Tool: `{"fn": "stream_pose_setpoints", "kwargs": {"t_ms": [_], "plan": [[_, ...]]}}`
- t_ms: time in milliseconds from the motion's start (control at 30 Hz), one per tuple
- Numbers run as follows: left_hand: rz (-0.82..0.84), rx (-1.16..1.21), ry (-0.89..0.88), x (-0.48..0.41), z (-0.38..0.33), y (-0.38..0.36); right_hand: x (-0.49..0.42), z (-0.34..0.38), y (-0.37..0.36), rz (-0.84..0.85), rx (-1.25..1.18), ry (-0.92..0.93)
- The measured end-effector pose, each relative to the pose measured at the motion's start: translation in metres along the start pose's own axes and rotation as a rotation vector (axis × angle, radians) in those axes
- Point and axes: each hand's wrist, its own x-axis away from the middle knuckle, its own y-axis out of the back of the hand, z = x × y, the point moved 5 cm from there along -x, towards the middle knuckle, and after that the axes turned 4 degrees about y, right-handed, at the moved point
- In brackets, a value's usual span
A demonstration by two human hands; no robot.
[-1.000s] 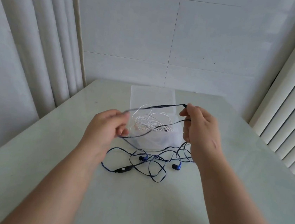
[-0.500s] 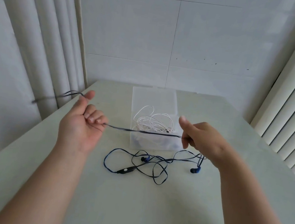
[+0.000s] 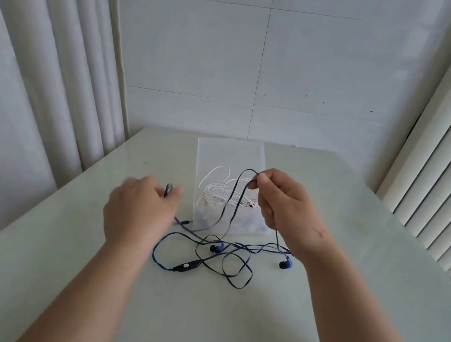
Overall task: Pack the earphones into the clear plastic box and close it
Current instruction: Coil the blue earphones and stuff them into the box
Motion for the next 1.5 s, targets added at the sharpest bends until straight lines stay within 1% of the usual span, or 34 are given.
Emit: {"fn": "stream_pose_setpoints", "kwargs": {"t_ms": [33,67,100,133,167,200,233,267,300,333,367,400,433,467,500,533,600,667,700,767,800,833,900,933,967,1033,1100,1133,1200,1267,1367,1500], "plan": [[-0.110,-0.052,-0.043,0.002,-0.004,0.007,0.000,0.000,-0.002,0.007,0.033,0.006],[-0.157,0.043,-0.132,0.005,-0.010,0.011,0.000,0.000,-0.004,0.018,0.087,0.010],[-0.145,0.215,-0.259,0.008,-0.018,0.011,0.001,0.000,-0.007,0.031,0.152,0.018],[-0.032,0.374,-0.379,0.012,-0.027,0.007,0.002,0.001,-0.010,0.043,0.210,0.028],[0.148,0.474,-0.465,0.018,-0.036,0.000,0.003,0.001,-0.012,0.053,0.248,0.038],[0.334,0.523,-0.492,0.024,-0.041,-0.008,0.003,0.002,-0.015,0.064,0.267,0.046],[0.484,0.520,-0.500,0.030,-0.044,-0.018,0.004,0.003,-0.017,0.076,0.272,0.049],[0.568,0.471,-0.520,0.035,-0.047,-0.025,0.004,0.003,-0.018,0.088,0.267,0.050],[0.556,0.413,-0.557,0.037,-0.048,-0.026,0.005,0.004,-0.018,0.100,0.250,0.048],[0.499,0.399,-0.571,0.036,-0.050,-0.024,0.004,0.004,-0.018,0.108,0.222,0.043],[0.483,0.461,-0.537,0.033,-0.049,-0.025,0.004,0.004,-0.017,0.105,0.196,0.033],[0.488,0.600,-0.430,0.028,-0.045,-0.025,0.004,0.003,-0.014,0.087,0.179,0.017],[0.491,0.788,-0.285,0.025,-0.042,-0.022,0.003,0.003,-0.008,0.056,0.167,-0.005],[0.455,0.958,-0.135,0.018,-0.035,-0.020,0.003,0.002,-0.002,0.022,0.150,-0.032],[0.380,1.078,-0.004,0.010,-0.026,-0.017,0.002,0.001,0.006,-0.006,0.126,-0.058],[0.271,1.125,0.101,0.000,-0.014,-0.014,0.001,0.000,0.012,-0.026,0.107,-0.077],[0.086,1.067,0.225,-0.014,0.008,-0.007,0.000,0.000,0.023,-0.044,0.106,-0.093],[0.003,0.947,0.260,-0.019,0.021,-0.003,-0.001,0.000,0.027,-0.057,0.106,-0.090],[0.000,0.837,0.244,-0.019,0.023,-0.001,-0.001,0.000,0.027,-0.061,0.089,-0.087],[0.014,0.475,0.157,-0.016,0.018,0.001,0.000,-0.001,0.018,-0.030,0.037,-0.089],[0.015,0.317,0.090,-0.011,0.012,0.002,0.001,-0.001,0.012,-0.001,0.018,-0.093],[0.012,0.226,-0.001,-0.006,0.003,0.003,0.001,-0.002,0.005,0.024,0.008,-0.100],[0.025,0.230,-0.281,0.007,-0.018,0.002,0.002,-0.003,-0.005,0.059,-0.005,-0.106],[0.076,0.260,-0.415,0.014,-0.029,-0.002,0.003,-0.003,-0.008,0.074,-0.013,-0.108],[0.159,0.290,-0.508,0.020,-0.037,-0.006,0.003,-0.004,-0.011,0.090,-0.031,-0.113],[0.322,0.335,-0.619,0.029,-0.047,-0.018,0.004,-0.005,-0.014,0.122,-0.086,-0.125],[0.345,0.377,-0.667,0.032,-0.051,-0.023,0.004,-0.004,-0.016,0.144,-0.154,-0.124],[0.361,0.452,-0.618,0.030,-0.049,-0.023,0.003,-0.004,-0.015,0.151,-0.180,-0.123],[0.374,0.678,-0.409,0.025,-0.041,-0.019,0.003,-0.004,-0.009,0.146,-0.204,-0.139],[0.289,0.818,-0.263,0.017,-0.031,-0.013,0.001,-0.006,0.000,0.117,-0.192,-0.164],[0.197,0.944,-0.135,0.007,-0.022,-0.009,0.001,-0.011,0.005,0.138,-0.154,-0.197],[0.135,1.036,-0.049,0.003,-0.013,-0.005,0.003,-0.014,-0.001,0.233,-0.125,-0.231]]}}
